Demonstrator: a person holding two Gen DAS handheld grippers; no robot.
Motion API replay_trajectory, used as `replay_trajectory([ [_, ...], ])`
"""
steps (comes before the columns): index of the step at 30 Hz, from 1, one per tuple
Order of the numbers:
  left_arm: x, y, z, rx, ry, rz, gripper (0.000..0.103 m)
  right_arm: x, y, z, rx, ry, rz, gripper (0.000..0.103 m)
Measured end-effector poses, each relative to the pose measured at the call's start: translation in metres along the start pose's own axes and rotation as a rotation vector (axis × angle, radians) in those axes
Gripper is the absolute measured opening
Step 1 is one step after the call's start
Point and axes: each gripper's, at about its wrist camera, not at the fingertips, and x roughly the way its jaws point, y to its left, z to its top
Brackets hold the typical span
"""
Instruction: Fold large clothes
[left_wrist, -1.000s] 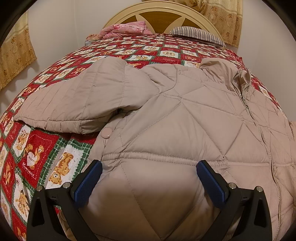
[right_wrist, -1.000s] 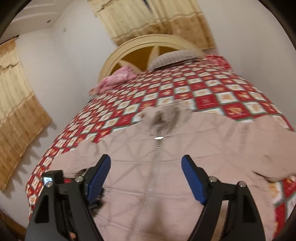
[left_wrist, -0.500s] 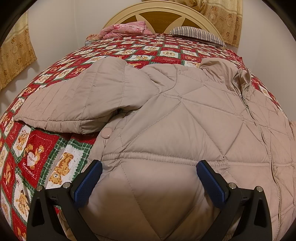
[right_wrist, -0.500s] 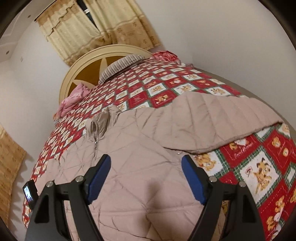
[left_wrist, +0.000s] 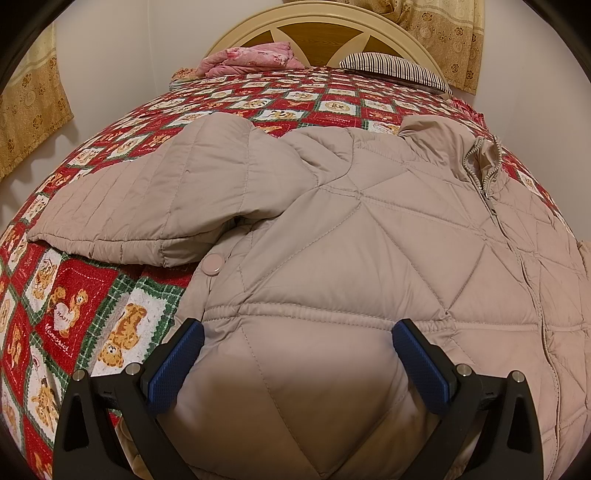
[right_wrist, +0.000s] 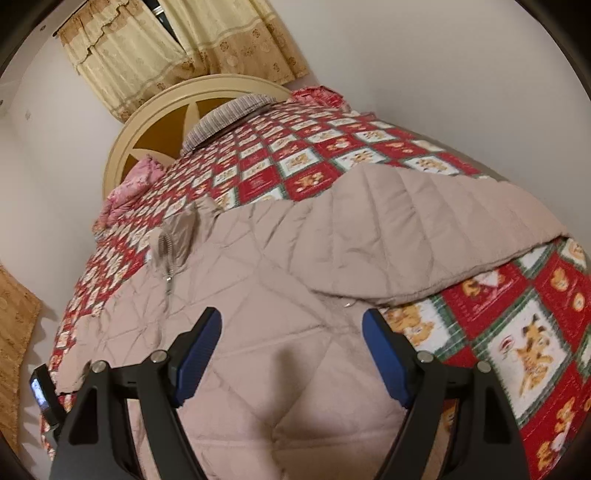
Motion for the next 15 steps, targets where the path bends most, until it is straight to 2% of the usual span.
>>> replay_trajectory([
  [3, 0.000, 0.000, 0.000, 0.000, 0.000, 0.001, 0.102, -0.008, -0.052, 0.006, 0.188, -0.031, -0.039, 0.081],
  [6, 0.000, 0.000, 0.000, 0.000, 0.000, 0.001, 0.102, -0.012, -0.125, 0.010, 0.431, -0.055, -0.112, 0.081],
  [10, 0.000, 0.000, 0.000, 0.000, 0.000, 0.002, 0.102, 0.000, -0.179, 0.028, 0.558, -0.051, -0.212, 0.081],
  [15, 0.000, 0.000, 0.000, 0.000, 0.000, 0.002, 0.102, 0.025, -0.220, 0.058, 0.648, -0.101, -0.256, 0.081],
])
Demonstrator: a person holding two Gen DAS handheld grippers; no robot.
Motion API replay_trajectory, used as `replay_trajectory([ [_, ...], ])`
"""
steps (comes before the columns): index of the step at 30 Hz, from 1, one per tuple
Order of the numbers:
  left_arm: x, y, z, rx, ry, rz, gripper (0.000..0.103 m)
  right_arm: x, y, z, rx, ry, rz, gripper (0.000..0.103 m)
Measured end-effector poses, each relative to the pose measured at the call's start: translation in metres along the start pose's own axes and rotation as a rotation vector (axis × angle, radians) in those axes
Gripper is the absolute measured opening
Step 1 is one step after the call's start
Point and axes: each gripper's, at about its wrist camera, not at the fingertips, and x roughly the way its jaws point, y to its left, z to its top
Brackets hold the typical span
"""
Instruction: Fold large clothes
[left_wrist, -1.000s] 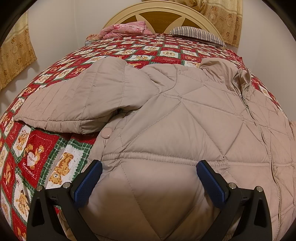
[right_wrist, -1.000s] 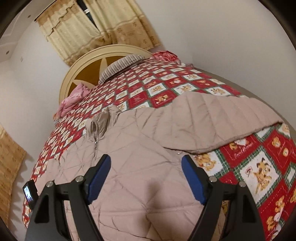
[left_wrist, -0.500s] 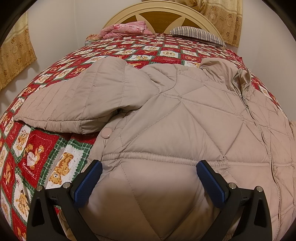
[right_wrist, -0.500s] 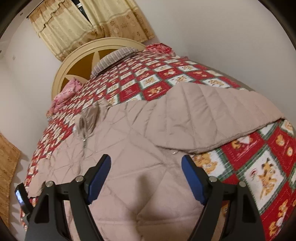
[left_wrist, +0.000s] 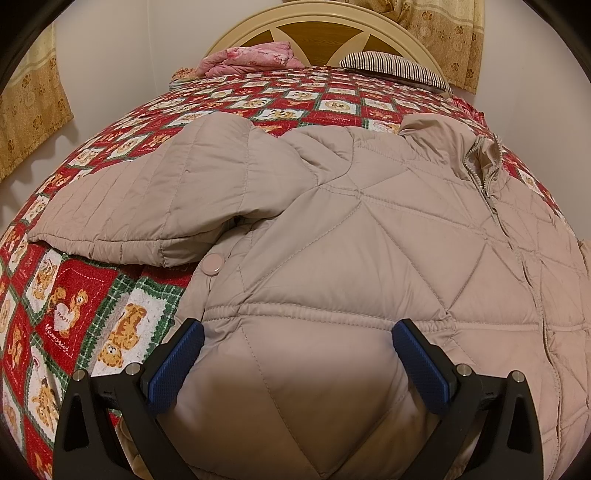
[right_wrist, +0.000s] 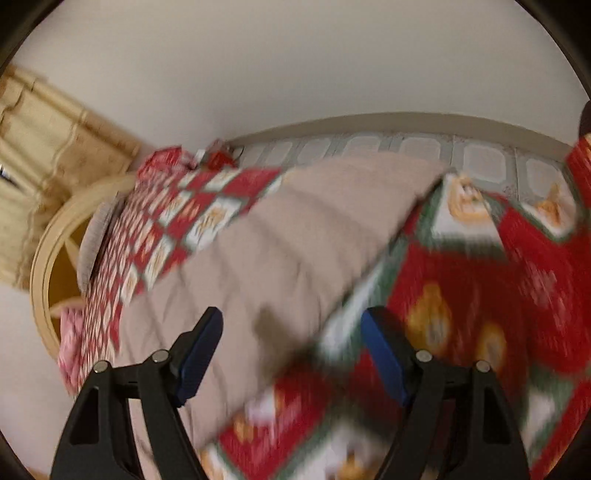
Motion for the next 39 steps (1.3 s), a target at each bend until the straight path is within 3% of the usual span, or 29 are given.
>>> replay_trajectory([
  [4, 0.001, 0.001, -0.001, 0.004, 0.000, 0.005, 0.102, 0.019, -0.006, 0.020, 0.090, -0.048, -0.035, 0.080],
  [5, 0.001, 0.001, -0.001, 0.003, 0.000, 0.004, 0.102, 0.021, -0.008, 0.023, 0.095, -0.061, -0.071, 0.070],
  [6, 0.001, 0.001, -0.001, 0.004, 0.000, 0.005, 0.102, 0.021, -0.008, 0.022, 0.079, -0.067, -0.122, 0.047],
  [8, 0.001, 0.002, -0.002, 0.006, 0.000, 0.008, 0.102, 0.023, -0.010, 0.025, 0.030, -0.058, -0.157, 0.021],
  [9, 0.001, 0.002, -0.002, 0.007, 0.000, 0.008, 0.102, 0.022, -0.008, 0.025, 0.021, -0.057, -0.138, 0.013],
  [11, 0.001, 0.001, -0.002, 0.006, 0.000, 0.008, 0.102, 0.011, -0.005, 0.029, -0.029, -0.072, -0.098, 0.010],
  [18, 0.001, 0.001, -0.002, 0.005, -0.001, 0.007, 0.102, -0.073, 0.075, 0.008, -0.365, -0.231, 0.072, 0.009],
  [21, 0.002, 0.001, -0.001, 0.002, -0.001, 0.004, 0.102, -0.107, 0.129, -0.026, -0.532, -0.265, 0.150, 0.009],
  [25, 0.000, 0.003, -0.001, -0.008, -0.005, -0.009, 0.102, -0.133, 0.194, -0.091, -0.728, -0.245, 0.267, 0.009],
  [33, -0.003, 0.010, -0.001, -0.040, -0.019, -0.047, 0.102, -0.114, 0.279, -0.250, -1.027, -0.023, 0.486, 0.008],
  [37, -0.005, 0.014, -0.001, -0.064, -0.027, -0.070, 0.102, -0.077, 0.286, -0.314, -1.093, 0.182, 0.546, 0.009],
  [39, -0.005, 0.014, -0.001, -0.066, -0.028, -0.071, 0.102, -0.060, 0.283, -0.335, -1.100, 0.291, 0.562, 0.018],
])
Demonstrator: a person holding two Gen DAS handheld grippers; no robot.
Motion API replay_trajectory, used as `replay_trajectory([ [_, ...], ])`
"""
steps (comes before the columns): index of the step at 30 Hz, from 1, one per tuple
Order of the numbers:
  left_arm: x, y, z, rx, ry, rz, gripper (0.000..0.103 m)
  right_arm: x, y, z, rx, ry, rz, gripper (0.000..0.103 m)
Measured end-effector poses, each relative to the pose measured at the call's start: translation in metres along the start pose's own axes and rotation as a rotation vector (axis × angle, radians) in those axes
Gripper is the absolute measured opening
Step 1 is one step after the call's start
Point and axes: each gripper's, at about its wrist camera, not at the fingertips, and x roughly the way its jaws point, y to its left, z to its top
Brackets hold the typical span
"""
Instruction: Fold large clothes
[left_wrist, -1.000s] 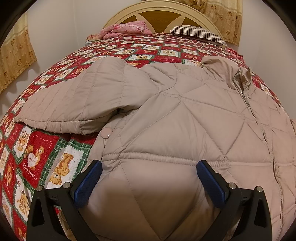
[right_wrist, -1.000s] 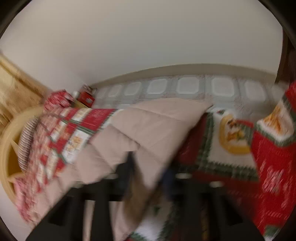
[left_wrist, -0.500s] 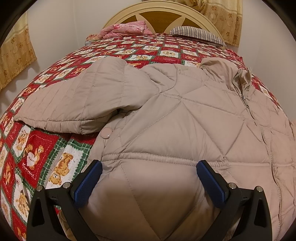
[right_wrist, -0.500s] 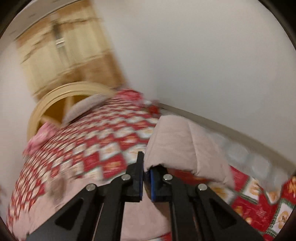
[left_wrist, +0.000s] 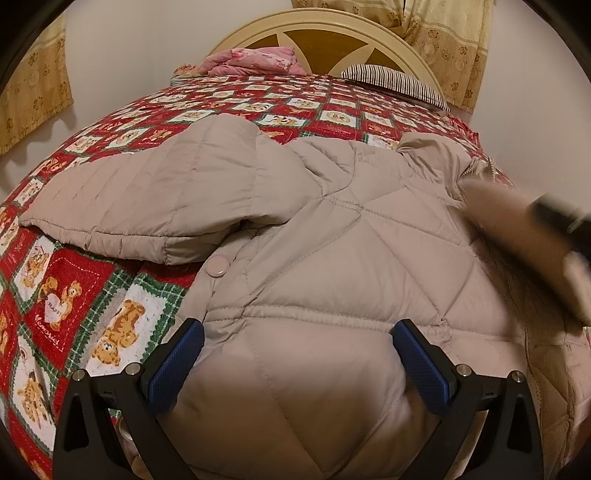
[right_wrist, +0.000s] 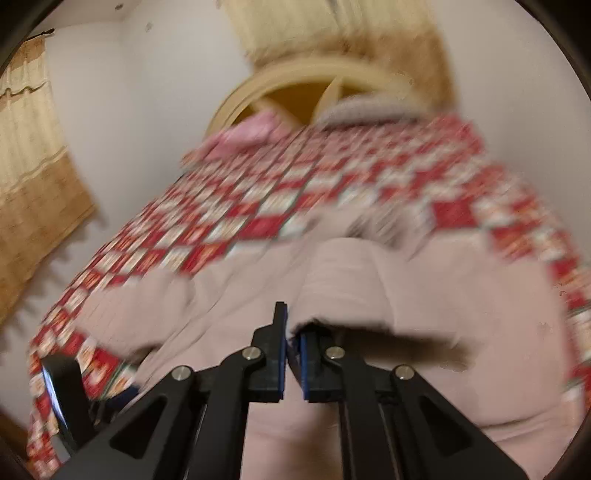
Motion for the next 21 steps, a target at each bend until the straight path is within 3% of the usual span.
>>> replay_trajectory([
  [1, 0.000, 0.000, 0.000, 0.001, 0.000, 0.001, 0.102, 0.012, 0.002, -0.007, 0.011, 0.048, 0.028, 0.023],
  [3, 0.000, 0.000, 0.000, 0.001, 0.001, 0.001, 0.102, 0.029, 0.003, -0.018, 0.049, 0.165, 0.085, 0.075],
  [4, 0.000, 0.000, 0.000, 0.001, 0.001, 0.001, 0.102, 0.028, 0.005, -0.021, 0.062, 0.173, 0.106, 0.081],
  [7, 0.000, 0.000, 0.000, 0.005, 0.003, 0.006, 0.102, 0.006, 0.006, -0.021, 0.052, 0.128, 0.144, 0.082],
  [9, 0.000, 0.000, 0.000, 0.005, 0.004, 0.006, 0.102, -0.016, 0.003, -0.015, 0.056, 0.057, 0.167, 0.076],
  [14, 0.000, 0.000, 0.000, 0.006, 0.003, 0.008, 0.102, -0.063, -0.047, 0.004, 0.242, -0.142, 0.095, 0.076],
  [18, 0.000, 0.000, 0.000, 0.005, 0.003, 0.007, 0.102, -0.030, -0.083, 0.001, 0.421, -0.045, 0.058, 0.077],
  [21, 0.000, -0.001, 0.000, 0.005, 0.003, 0.007, 0.102, 0.005, -0.074, 0.002, 0.450, 0.032, 0.111, 0.077],
])
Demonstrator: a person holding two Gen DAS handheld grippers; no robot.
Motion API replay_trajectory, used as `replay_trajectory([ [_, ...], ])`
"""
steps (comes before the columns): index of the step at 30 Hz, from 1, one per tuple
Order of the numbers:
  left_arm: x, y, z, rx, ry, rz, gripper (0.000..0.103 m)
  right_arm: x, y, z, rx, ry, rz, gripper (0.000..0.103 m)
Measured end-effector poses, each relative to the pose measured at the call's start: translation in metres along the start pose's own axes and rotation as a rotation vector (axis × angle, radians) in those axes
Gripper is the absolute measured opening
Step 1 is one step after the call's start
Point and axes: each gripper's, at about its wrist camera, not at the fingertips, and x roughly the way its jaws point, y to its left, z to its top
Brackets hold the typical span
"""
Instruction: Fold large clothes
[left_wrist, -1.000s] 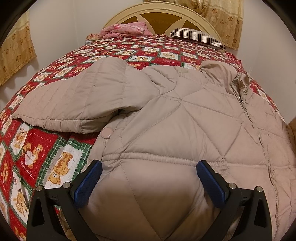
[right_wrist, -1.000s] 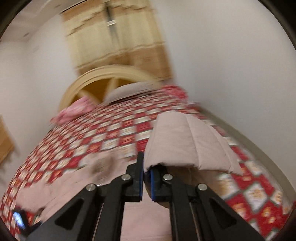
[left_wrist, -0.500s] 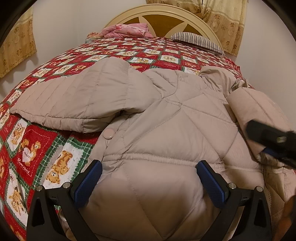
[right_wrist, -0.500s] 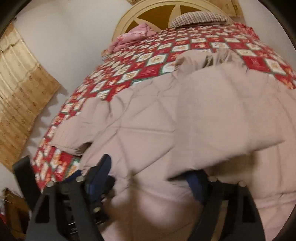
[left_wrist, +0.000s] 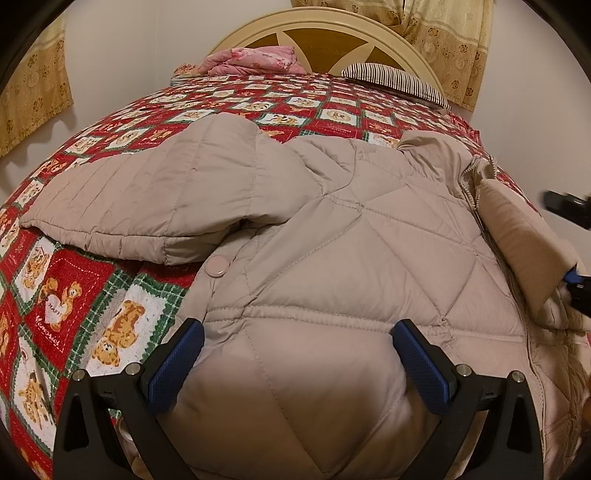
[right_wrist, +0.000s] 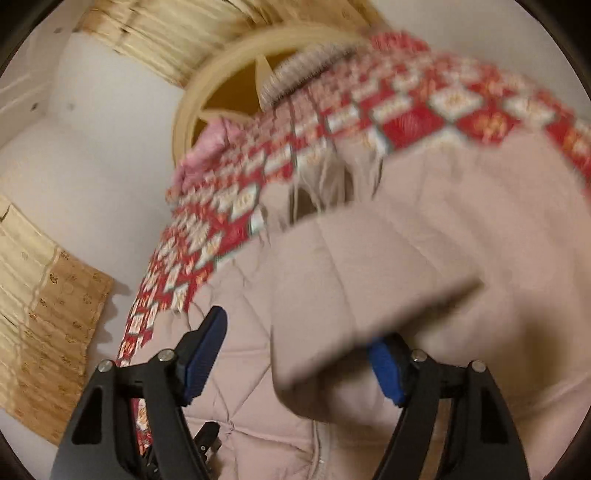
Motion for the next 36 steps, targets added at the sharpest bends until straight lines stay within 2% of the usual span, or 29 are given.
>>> replay_trajectory([
  [2, 0.000, 0.000, 0.000, 0.000, 0.000, 0.000, 0.102, 0.015, 0.023, -0.005, -0.044, 0.022, 0.025, 0.077],
  [8, 0.001, 0.000, 0.000, -0.006, -0.002, -0.002, 0.102, 0.043, 0.149, -0.039, -0.469, 0.140, 0.041, 0.080],
  [11, 0.000, 0.001, 0.000, -0.009, -0.002, -0.004, 0.102, 0.041, 0.178, -0.052, -0.548, 0.169, 0.116, 0.079],
  [13, 0.000, 0.001, 0.000, -0.009, -0.002, -0.004, 0.102, 0.034, 0.183, -0.058, -0.578, 0.155, 0.116, 0.079],
  [16, 0.000, 0.001, 0.000, -0.010, -0.003, -0.005, 0.102, 0.016, 0.162, -0.050, -0.546, 0.052, 0.037, 0.078],
  [17, 0.000, 0.001, 0.000, -0.012, -0.003, -0.007, 0.102, 0.007, 0.148, -0.044, -0.510, 0.002, -0.002, 0.074],
  [19, -0.001, 0.002, 0.000, -0.017, -0.007, -0.013, 0.102, -0.011, 0.111, -0.025, -0.427, -0.081, -0.108, 0.064],
  [21, -0.002, 0.002, 0.000, -0.021, -0.011, -0.017, 0.102, -0.027, 0.072, -0.010, -0.371, -0.145, -0.257, 0.045],
  [23, -0.003, 0.002, -0.001, -0.023, -0.016, -0.017, 0.102, -0.038, 0.039, 0.000, -0.332, -0.179, -0.399, 0.031],
  [25, -0.003, 0.001, -0.001, -0.021, -0.016, -0.015, 0.102, -0.049, 0.001, 0.007, -0.278, -0.205, -0.491, 0.031],
  [27, -0.003, 0.001, 0.000, -0.018, -0.015, -0.011, 0.102, -0.047, -0.033, 0.008, -0.243, -0.186, -0.572, 0.033],
  [28, -0.002, 0.000, 0.000, -0.016, -0.013, -0.008, 0.102, -0.041, -0.058, 0.006, -0.199, -0.158, -0.610, 0.029],
  [30, -0.002, 0.000, 0.000, -0.013, -0.011, -0.007, 0.102, -0.032, -0.091, -0.002, -0.121, -0.144, -0.574, 0.029],
  [33, -0.003, 0.000, 0.000, -0.017, -0.010, -0.011, 0.102, -0.036, -0.095, 0.000, -0.100, -0.170, -0.535, 0.031],
  [36, -0.011, 0.005, 0.001, -0.025, -0.003, -0.040, 0.102, -0.029, -0.084, 0.000, -0.158, -0.161, -0.547, 0.048],
])
